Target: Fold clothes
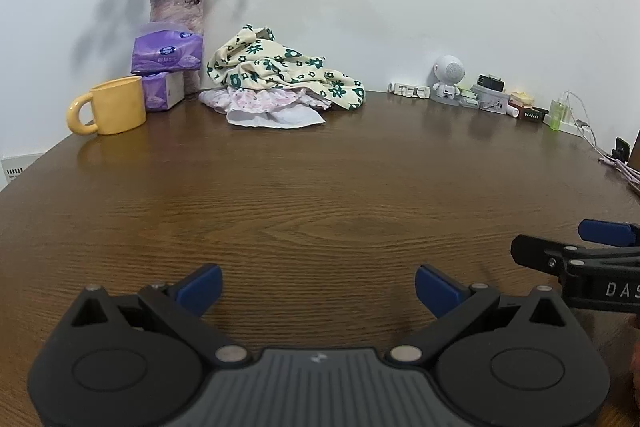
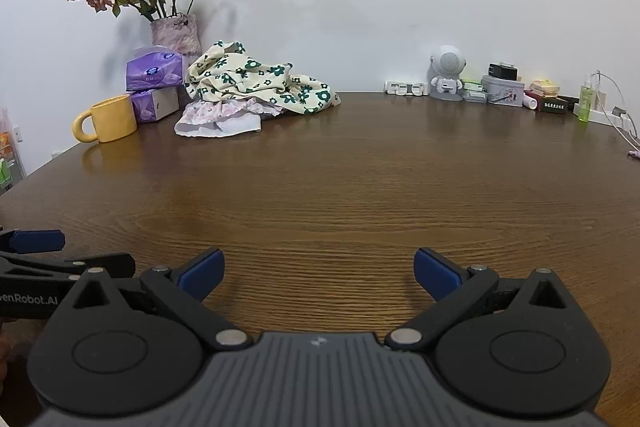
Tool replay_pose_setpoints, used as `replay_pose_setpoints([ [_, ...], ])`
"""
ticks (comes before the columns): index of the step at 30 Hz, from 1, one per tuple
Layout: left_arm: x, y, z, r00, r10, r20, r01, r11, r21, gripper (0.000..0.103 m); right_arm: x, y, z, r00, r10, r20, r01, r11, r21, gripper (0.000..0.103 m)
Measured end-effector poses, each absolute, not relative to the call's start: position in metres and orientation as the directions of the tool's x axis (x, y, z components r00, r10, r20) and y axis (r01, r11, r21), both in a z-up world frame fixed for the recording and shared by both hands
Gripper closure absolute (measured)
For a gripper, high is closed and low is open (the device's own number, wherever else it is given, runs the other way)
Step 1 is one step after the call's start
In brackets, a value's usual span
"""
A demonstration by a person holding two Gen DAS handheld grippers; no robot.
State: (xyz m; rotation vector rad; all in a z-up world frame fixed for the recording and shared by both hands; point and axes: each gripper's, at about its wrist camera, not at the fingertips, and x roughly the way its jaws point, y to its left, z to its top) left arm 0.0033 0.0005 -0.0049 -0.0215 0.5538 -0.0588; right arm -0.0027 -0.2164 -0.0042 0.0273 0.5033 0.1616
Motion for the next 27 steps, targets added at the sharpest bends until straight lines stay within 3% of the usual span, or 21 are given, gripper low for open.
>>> replay_pose_setpoints([
  [15,-0.0041,-0.0016,0.0001,0.871,-0.002,-0.492,-0.006,1.000,-0.014,0.000,-0.0039,-0.2146,-0.0051,0.859,0.187,-0.476,-0.183,0.982,0.055,0.000],
  [27,0.0000,-0.0013,-0.0006,0.855,-0.036,-0.518,0.033,0.999,-0.015,0.000,-0.0030,-0.2151,-0.0044,0.859,0.178,-0.480,-0.173,0.983,0.056,0.000],
])
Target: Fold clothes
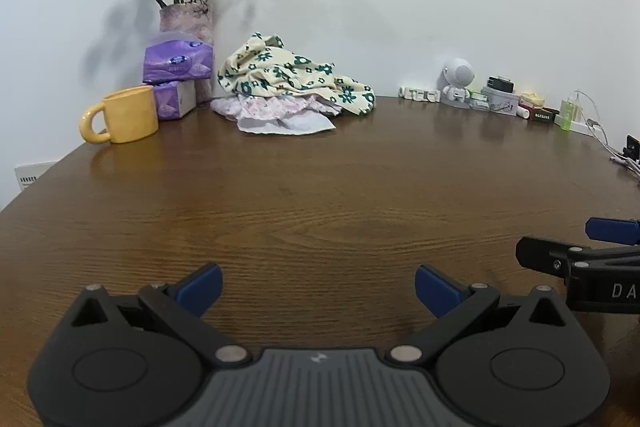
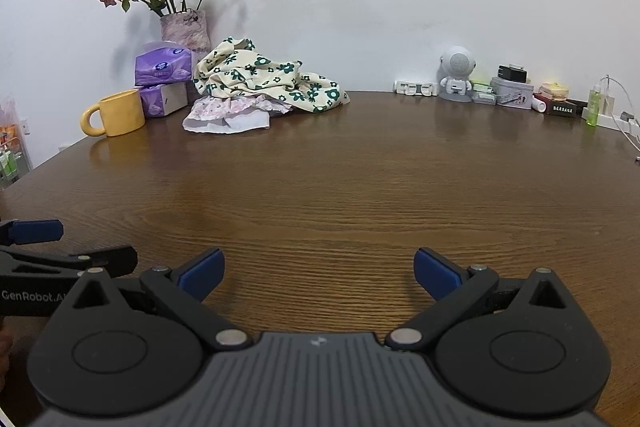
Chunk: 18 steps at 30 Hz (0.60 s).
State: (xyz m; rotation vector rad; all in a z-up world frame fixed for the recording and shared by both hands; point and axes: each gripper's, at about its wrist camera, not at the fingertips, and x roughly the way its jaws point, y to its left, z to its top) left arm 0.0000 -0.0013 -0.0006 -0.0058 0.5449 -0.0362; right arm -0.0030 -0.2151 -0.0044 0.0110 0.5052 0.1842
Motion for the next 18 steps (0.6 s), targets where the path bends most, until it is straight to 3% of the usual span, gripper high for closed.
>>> replay_pose_setpoints([
  [18,-0.0029,-0.0041,-0.0004,0.864,-0.035,-0.503,0.038,0.999,-0.003,0.001,-0.0025,-0.2177,-0.0051,0.858,0.183,-0.480,-0.166,0.983,0.079,0.000],
])
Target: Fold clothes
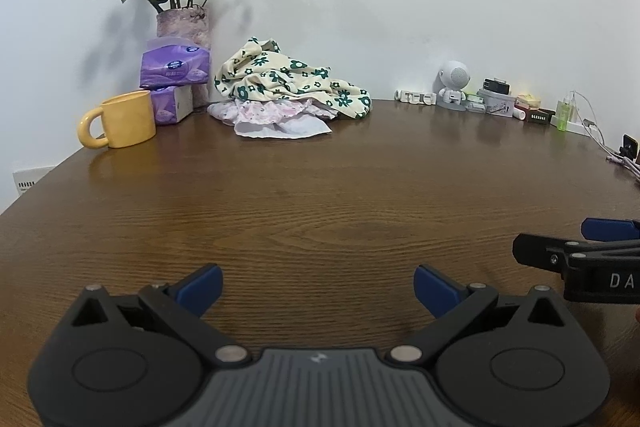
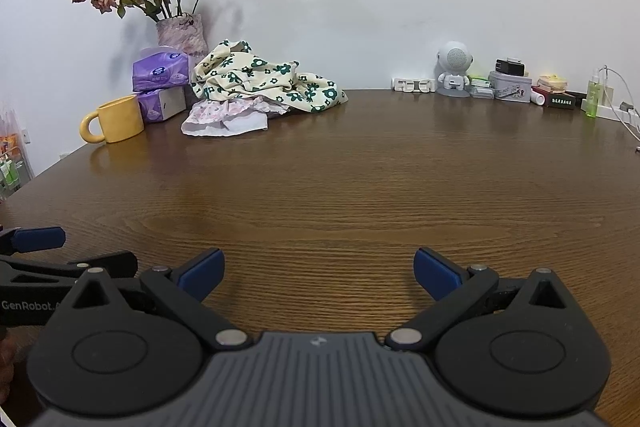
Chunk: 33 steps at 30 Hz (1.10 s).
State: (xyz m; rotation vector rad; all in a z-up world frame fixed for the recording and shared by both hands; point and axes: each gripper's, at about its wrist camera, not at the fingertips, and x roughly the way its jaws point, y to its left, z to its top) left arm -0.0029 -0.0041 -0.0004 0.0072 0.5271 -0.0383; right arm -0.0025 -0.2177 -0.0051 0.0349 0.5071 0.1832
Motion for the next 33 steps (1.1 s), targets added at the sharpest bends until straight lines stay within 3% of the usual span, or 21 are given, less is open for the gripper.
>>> replay_pose_setpoints([
  [33,-0.0037,-0.0062,-0.0017,0.864,-0.024,-0.502,0.035,0.999,0.014,0.000,-0.0034,-0.2188,-0.0058,0.859,0.191,-0.475,-0.170,0.982,0.088,0.000],
])
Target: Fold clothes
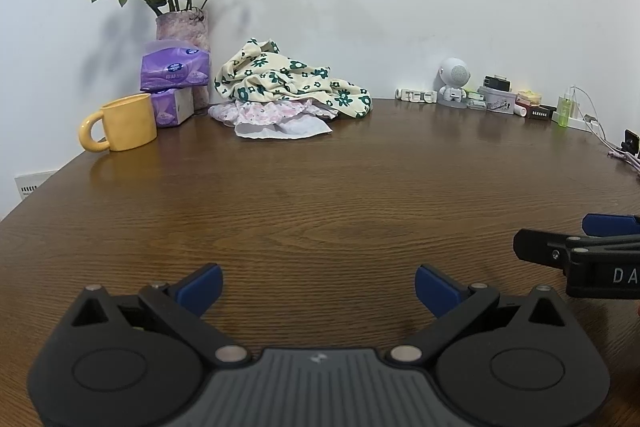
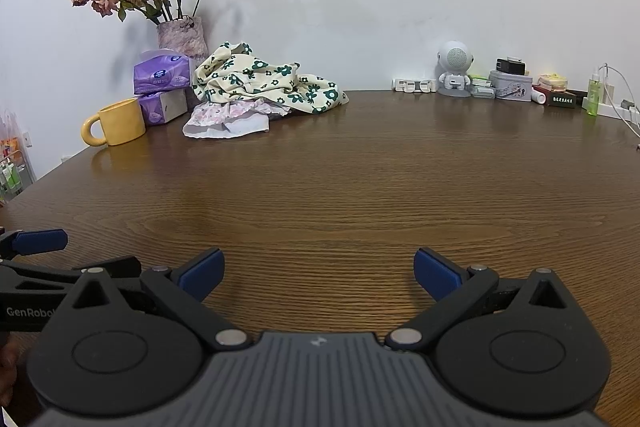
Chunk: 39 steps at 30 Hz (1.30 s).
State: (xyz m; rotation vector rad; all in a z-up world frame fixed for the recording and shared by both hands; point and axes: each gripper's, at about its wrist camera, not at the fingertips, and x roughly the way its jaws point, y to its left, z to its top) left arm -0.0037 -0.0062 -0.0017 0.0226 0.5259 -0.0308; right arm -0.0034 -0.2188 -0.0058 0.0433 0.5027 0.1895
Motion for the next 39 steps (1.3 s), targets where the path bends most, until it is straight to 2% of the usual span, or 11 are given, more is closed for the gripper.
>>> replay_pose_setpoints([
  [39,0.0003,-0.0033,0.0035,0.850,-0.033,-0.525,0.033,0.999,-0.010,0.000,0.0058,-0.2172,-0.0066,0.828,0.209,-0.519,-0.184,0.978,0.100,0.000],
])
